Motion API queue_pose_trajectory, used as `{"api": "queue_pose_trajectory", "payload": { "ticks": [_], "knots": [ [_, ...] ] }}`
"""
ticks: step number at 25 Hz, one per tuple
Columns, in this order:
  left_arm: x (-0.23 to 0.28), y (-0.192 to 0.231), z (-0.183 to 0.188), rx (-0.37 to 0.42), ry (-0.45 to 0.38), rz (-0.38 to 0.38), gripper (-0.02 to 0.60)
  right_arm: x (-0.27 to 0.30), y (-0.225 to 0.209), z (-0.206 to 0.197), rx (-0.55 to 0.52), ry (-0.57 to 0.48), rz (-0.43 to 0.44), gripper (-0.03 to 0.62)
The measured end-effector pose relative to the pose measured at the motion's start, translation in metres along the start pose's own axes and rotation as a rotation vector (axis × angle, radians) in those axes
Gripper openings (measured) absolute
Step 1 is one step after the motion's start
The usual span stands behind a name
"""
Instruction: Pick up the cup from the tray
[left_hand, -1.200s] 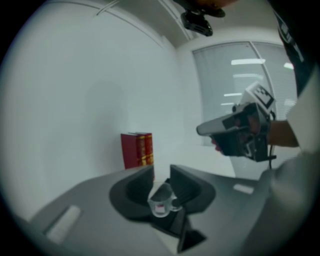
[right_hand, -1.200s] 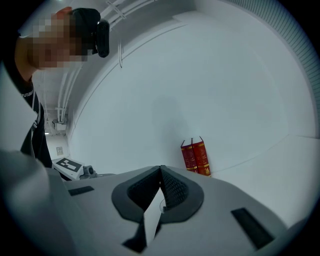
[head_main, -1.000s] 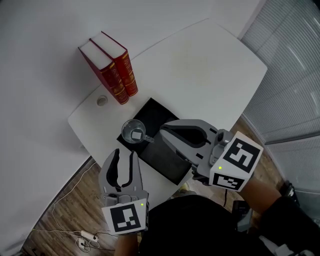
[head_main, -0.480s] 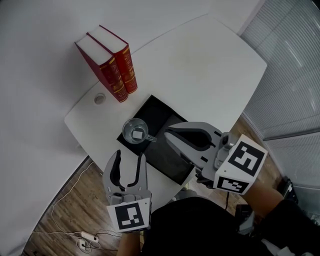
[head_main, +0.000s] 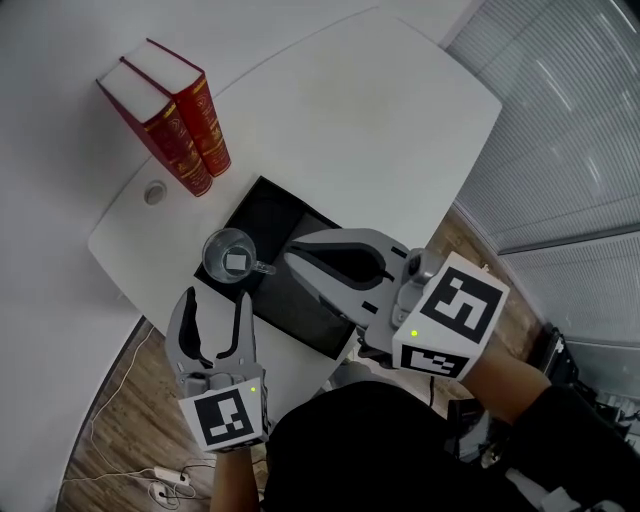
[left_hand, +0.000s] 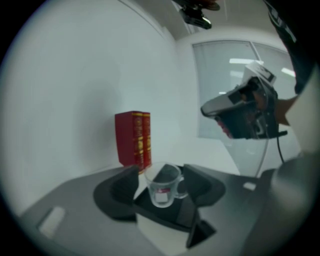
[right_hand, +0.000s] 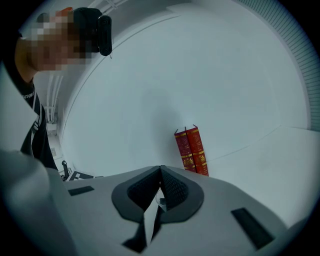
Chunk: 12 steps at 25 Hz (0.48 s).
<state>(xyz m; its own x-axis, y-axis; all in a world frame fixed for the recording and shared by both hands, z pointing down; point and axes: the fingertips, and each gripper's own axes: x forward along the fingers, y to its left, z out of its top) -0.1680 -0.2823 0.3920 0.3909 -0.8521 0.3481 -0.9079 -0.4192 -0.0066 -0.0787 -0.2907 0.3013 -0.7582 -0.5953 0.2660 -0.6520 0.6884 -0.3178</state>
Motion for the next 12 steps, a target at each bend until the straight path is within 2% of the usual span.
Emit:
{"api": "queue_pose_trajectory", "payload": {
  "ticks": [6, 12],
  "knots": [
    [0.01, 0.001, -0.005, 0.007, -0.004, -0.02, 0.284, 0.002, -0.002, -0.003, 0.01, 0.005, -0.012, 0.014],
    [0.02, -0.001, -0.02, 0.026, 0.026, -0.044, 0.298, 0.0, -0.005, -0.006, 0.02, 0.013, -0.034, 0.014]
  ]
}}
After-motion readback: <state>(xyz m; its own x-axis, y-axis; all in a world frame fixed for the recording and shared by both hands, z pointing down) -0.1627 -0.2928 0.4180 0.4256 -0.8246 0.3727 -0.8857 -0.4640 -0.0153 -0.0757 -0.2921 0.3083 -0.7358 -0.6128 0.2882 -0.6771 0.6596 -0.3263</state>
